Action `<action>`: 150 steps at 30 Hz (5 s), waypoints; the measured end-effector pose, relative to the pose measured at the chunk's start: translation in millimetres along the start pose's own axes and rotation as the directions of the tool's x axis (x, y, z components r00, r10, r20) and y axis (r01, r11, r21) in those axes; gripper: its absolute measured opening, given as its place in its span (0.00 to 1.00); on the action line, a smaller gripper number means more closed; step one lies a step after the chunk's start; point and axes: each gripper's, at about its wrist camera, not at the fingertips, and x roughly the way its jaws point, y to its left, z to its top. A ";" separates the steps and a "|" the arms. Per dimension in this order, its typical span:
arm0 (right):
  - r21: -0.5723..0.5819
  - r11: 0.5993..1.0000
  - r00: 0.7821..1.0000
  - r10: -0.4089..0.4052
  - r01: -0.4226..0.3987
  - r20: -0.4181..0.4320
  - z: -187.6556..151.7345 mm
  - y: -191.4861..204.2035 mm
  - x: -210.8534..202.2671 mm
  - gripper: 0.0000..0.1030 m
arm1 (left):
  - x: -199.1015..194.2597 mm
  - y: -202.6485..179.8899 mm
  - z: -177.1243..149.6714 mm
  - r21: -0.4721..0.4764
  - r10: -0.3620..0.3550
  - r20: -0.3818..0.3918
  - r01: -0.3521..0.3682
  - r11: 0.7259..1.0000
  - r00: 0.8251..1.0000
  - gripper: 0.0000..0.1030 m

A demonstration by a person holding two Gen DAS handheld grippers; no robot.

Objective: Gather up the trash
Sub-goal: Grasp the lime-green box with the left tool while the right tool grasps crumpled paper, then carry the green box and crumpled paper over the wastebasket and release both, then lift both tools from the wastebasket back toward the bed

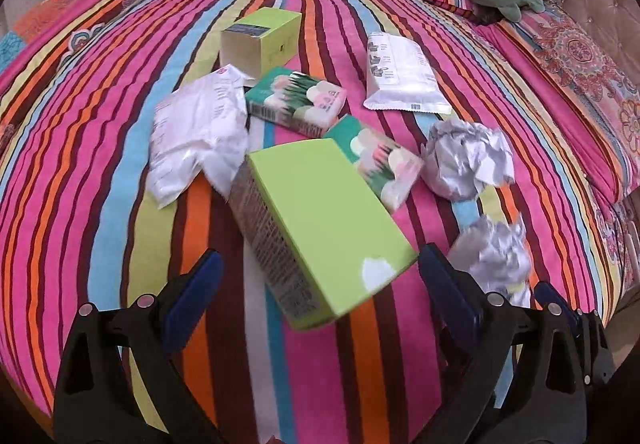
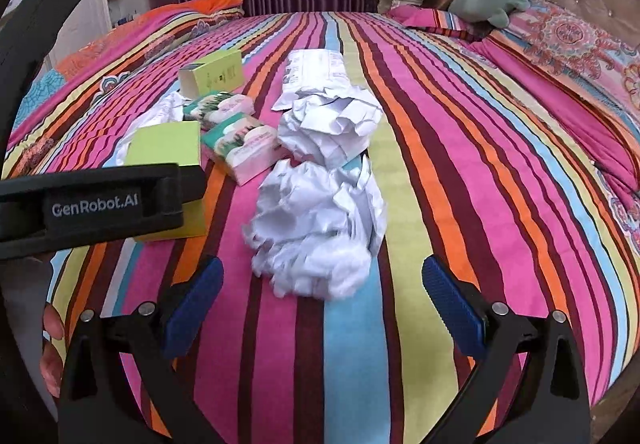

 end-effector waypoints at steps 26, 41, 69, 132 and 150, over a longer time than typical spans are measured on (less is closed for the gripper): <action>0.048 0.998 0.996 0.039 -0.035 -0.086 18.5 0.4 30.5 0.62 | 30.9 16.3 8.9 0.006 0.095 -0.108 -0.095 0.995 0.990 0.61; 0.169 0.982 0.996 0.086 -0.080 -0.032 -13.5 8.4 -52.1 0.61 | -54.5 38.2 -55.4 0.059 0.031 -0.015 -0.030 0.998 0.999 0.57; 0.240 0.960 0.990 0.143 -0.142 0.015 -100.3 51.0 -161.1 0.61 | -163.3 49.8 -221.5 0.190 0.067 0.067 -0.079 0.979 0.995 0.57; 0.671 0.687 0.462 0.516 0.278 -0.721 -342.1 31.6 58.1 0.91 | 97.2 90.5 -397.0 -0.005 0.031 -0.837 -0.066 0.998 0.546 0.83; 0.661 0.709 0.514 0.483 0.245 -0.709 -332.0 26.2 46.5 0.92 | 79.6 97.9 -382.3 -0.040 0.035 -0.784 -0.106 0.994 0.619 0.86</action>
